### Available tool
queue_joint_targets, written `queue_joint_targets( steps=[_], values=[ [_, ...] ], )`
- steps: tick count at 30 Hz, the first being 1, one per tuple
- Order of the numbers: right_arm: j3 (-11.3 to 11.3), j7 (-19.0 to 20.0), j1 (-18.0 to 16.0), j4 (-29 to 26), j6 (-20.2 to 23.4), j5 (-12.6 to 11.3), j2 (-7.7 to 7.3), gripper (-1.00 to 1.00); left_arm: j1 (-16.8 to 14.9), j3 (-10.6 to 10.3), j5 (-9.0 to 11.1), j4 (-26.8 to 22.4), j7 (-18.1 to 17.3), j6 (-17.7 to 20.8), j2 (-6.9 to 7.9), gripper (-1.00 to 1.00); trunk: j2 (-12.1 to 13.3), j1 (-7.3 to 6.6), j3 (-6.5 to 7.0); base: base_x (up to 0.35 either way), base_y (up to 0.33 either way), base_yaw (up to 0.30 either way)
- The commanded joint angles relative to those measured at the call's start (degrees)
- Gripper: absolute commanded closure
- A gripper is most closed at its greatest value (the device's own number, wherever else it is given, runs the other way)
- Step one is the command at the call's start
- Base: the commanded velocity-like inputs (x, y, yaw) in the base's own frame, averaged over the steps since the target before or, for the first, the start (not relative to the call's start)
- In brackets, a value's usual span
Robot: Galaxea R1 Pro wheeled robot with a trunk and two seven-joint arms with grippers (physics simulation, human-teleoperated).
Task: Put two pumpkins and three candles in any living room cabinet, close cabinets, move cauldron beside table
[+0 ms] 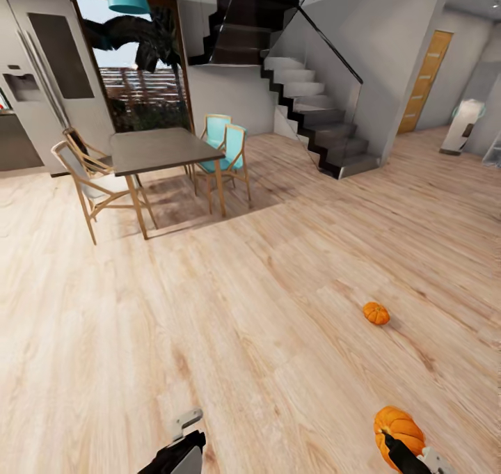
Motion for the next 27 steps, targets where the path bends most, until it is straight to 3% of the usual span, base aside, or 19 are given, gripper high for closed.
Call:
queue_joint_targets(
  steps=[1,19,27],
  values=[
    [-0.05,0.21,-0.06,0.06,-0.26,-0.59,-0.01,1.00,-0.03,-0.48,0.37,-0.06,0.40,0.08,0.04,-1.00,-0.02,0.03,-0.04,0.350,-0.071,-0.270],
    [-0.10,0.21,-0.06,0.44,-0.18,-0.59,-0.07,1.00,-0.03,-0.48,0.37,-0.07,0.40,0.08,0.04,-1.00,-0.02,0.03,-0.04,0.350,-0.124,-0.274],
    [-0.06,0.21,-0.06,0.50,-0.21,-0.59,-0.09,1.00,-0.03,-0.48,0.37,-0.08,0.40,0.08,0.07,-1.00,-0.02,0.03,-0.04,0.350,-0.024,-0.278]
  ],
)
